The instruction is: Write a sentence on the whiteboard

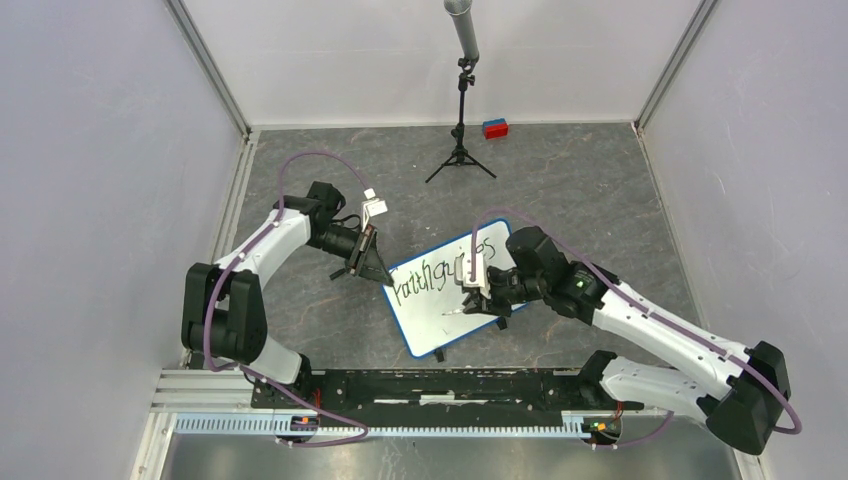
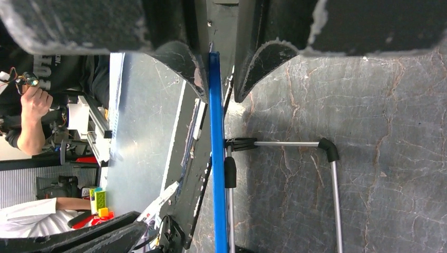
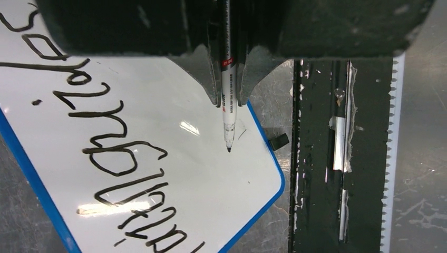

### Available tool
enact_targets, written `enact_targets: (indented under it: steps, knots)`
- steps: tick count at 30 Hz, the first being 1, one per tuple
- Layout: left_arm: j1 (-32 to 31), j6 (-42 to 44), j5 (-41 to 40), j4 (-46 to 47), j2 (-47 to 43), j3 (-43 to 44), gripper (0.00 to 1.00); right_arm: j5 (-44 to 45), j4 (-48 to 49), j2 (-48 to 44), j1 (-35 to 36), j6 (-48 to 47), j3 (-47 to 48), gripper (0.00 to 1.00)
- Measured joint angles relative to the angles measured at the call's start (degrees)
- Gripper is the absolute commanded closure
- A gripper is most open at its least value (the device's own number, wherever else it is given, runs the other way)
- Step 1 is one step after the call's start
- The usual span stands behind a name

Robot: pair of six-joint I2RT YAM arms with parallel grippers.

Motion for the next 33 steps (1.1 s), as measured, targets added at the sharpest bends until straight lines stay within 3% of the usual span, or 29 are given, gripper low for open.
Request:
enact_targets:
  steps: [16,33]
  knots:
    - [-0.24,-0.04,0.42,-0.61,0.52,0.00,0.97,3.06,5.53,0.07,6.16,-0.13,-3.74,1.00]
    - [-0.24,-0.04,0.63,-0.63,0.94,0.04,0.98,5.05,8.55,2.80,11.34,0.09,-5.01,1.00]
